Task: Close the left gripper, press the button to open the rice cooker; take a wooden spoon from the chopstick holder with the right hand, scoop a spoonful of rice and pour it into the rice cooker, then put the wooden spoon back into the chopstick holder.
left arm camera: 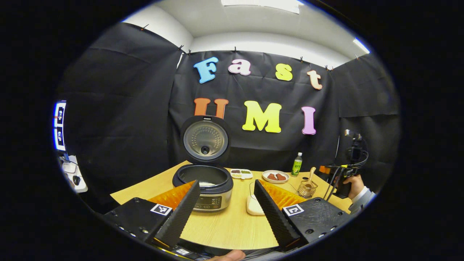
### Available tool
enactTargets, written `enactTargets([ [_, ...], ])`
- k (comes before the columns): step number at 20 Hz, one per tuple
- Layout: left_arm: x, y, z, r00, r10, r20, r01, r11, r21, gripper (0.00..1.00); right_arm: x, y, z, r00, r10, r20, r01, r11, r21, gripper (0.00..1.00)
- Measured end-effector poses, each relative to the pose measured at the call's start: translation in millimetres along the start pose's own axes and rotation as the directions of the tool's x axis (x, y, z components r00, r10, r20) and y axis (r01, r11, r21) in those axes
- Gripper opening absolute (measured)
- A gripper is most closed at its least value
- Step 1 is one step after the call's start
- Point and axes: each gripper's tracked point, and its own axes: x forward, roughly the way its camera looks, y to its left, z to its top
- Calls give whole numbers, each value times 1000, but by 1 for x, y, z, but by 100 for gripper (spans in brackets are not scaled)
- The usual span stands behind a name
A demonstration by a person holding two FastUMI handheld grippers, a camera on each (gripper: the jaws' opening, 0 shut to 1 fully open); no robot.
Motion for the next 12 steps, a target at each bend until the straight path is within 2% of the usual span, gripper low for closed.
enactTargets([
  [1,-2,1,-5,1000,13,-11,-13,1000,22,95,14,-2,-3,1000,5,-7,-5,1000,-10,100],
  [4,-1,13,-2,996,92,-3,-91,990,108,95,50,1,-12,999,22,-45,-23,1000,-12,100],
  [7,-1,2,3,997,71,9,-71,989,132,94,82,-13,-36,988,-6,-152,11,999,33,97],
  [8,0,7,4,996,83,14,-84,986,143,95,90,-12,-40,985,9,-171,0,998,57,97],
  [9,0,14,3,994,104,17,-105,982,158,96,96,-8,-43,981,45,-188,-27,995,94,84],
  [10,1,20,3,992,126,16,-127,977,169,96,100,-5,-44,976,76,-203,-49,990,133,93],
  [11,2,23,-1,990,139,9,-139,976,170,96,106,-10,-45,976,70,-208,-39,988,149,80],
  [12,2,23,-3,991,137,0,-135,978,161,96,109,-15,-47,972,62,-227,-28,988,149,77],
])
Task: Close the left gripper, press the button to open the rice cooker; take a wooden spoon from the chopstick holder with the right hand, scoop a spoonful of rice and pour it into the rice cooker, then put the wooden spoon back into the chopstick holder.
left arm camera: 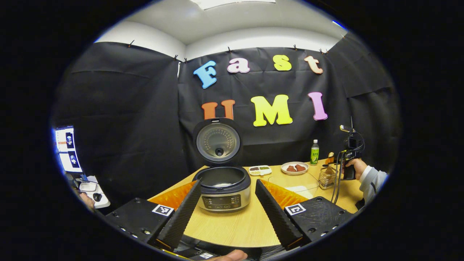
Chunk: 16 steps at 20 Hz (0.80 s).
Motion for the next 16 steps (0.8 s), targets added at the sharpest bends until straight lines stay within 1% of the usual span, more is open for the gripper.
enactTargets([
  [2,0,0,-3,1000,-9,-11,9,1000,-22,96,7,14,0,998,70,-12,-70,998,1,60],
  [3,0,1,-3,1000,-11,-12,11,1000,-29,96,7,22,-1,994,102,-23,-102,995,8,46],
  [4,0,1,-3,1000,-13,-15,13,999,-30,96,6,27,-3,993,112,-43,-112,994,9,32],
  [5,-1,2,-4,1000,-15,-19,15,999,-31,96,3,26,-3,994,95,-47,-95,995,4,28],
  [6,-2,3,-3,1000,-15,-17,14,999,-29,96,-2,33,2,992,117,-39,-117,993,12,22],
  [7,-5,5,-2,1000,-15,-14,15,999,-30,96,-9,39,6,992,120,-32,-120,993,2,17],
  [8,-6,8,-3,1000,-16,-14,15,999,-35,96,-18,40,12,993,117,-20,-118,993,-14,16],
  [12,-11,14,-6,1000,-25,-18,24,998,-66,96,-62,52,52,990,93,105,-85,993,-81,15],
  [16,-16,22,-6,1000,-26,-15,24,996,-89,96,-107,80,80,975,110,191,-74,980,-184,15],
])
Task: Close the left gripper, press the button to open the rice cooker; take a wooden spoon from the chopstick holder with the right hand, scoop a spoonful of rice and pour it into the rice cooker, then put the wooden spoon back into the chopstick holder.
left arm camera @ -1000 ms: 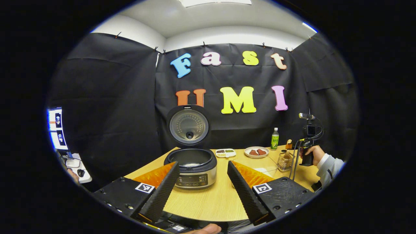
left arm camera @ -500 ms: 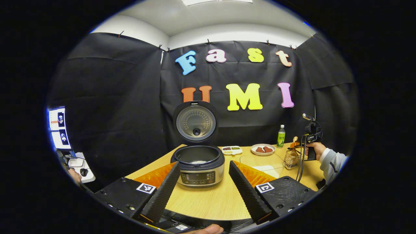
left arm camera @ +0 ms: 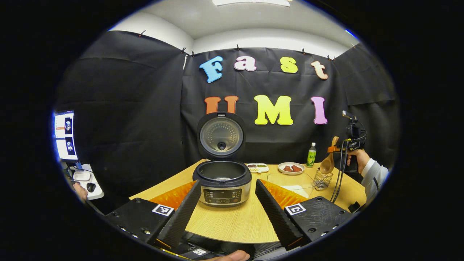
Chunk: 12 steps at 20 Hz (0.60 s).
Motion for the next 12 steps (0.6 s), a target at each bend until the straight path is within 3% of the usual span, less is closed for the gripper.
enactTargets([
  [6,-8,12,1,1000,9,12,-8,1000,-23,96,-38,76,17,996,58,63,-51,994,-100,11],
  [12,-7,25,-8,999,33,-12,-34,999,-34,96,-40,154,-30,994,98,57,-91,989,-120,10],
])
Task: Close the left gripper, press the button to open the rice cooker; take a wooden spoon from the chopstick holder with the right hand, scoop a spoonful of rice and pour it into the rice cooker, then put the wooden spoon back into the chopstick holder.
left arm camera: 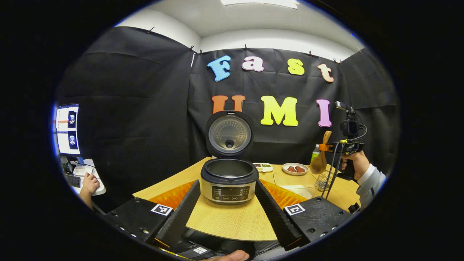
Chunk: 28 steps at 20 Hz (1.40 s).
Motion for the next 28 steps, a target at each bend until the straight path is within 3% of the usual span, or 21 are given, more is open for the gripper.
enactTargets([
  [5,-1,4,-7,1000,-5,-23,5,1000,-28,97,16,36,-71,996,-25,-89,21,999,-46,11],
  [9,-2,7,-9,1000,-18,-19,17,998,-57,96,21,28,-118,983,-125,-134,97,976,-196,10],
  [12,2,9,-14,1000,-13,-27,11,997,-72,95,0,50,-136,974,-43,-222,40,999,-15,11],
  [17,5,6,-23,998,-25,-51,21,997,-81,95,-4,82,-140,955,136,-263,-89,979,183,11],
  [21,7,6,-23,998,-42,-50,37,995,-94,95,3,97,-144,927,276,-252,-163,905,392,11],
  [26,10,7,-30,997,-54,-62,48,994,-101,95,14,106,-134,911,368,-188,-204,795,571,11],
  [28,9,2,-30,994,-85,-66,77,990,-119,95,18,106,-134,909,371,-191,-188,773,606,10],
])
